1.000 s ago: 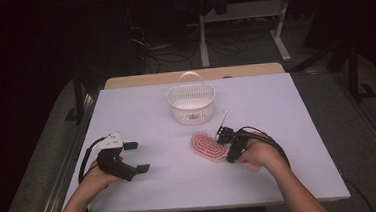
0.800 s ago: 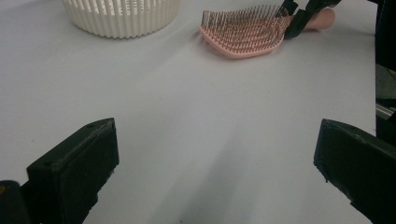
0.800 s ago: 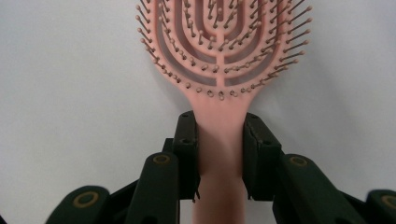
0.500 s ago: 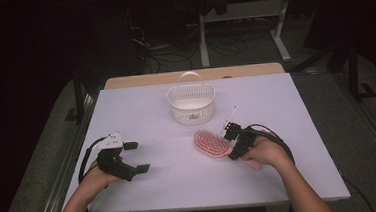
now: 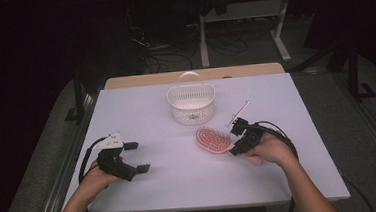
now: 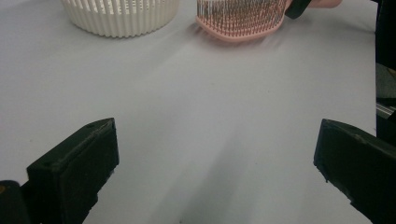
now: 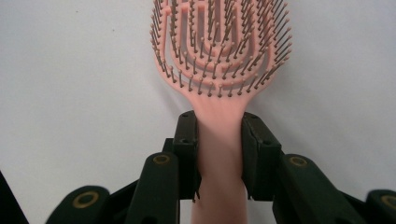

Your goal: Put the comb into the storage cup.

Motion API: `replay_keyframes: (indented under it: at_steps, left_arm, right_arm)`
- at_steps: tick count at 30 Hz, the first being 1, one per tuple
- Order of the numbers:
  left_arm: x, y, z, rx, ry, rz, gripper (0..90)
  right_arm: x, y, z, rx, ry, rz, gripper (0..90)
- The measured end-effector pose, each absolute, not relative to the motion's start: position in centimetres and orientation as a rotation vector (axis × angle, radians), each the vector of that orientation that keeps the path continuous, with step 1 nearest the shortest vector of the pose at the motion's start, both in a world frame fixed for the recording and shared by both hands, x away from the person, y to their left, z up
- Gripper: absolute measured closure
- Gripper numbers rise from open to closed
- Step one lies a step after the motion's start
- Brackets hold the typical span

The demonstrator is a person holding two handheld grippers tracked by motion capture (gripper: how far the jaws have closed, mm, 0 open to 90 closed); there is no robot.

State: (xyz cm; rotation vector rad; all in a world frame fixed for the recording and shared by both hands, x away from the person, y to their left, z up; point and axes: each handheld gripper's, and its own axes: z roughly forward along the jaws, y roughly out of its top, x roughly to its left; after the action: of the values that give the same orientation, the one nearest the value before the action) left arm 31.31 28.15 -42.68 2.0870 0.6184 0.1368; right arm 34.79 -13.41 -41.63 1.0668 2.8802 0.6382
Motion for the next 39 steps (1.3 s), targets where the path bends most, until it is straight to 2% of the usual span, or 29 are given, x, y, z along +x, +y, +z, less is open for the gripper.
replay_keyframes:
  at_steps: [39]
  left_arm:
    - [31.3, 28.1, -42.7, 2.091, 0.621, 0.141, 0.0]
  right_arm:
    - [34.4, -17.7, -35.9, 1.028, 2.620, 1.130, 68.8]
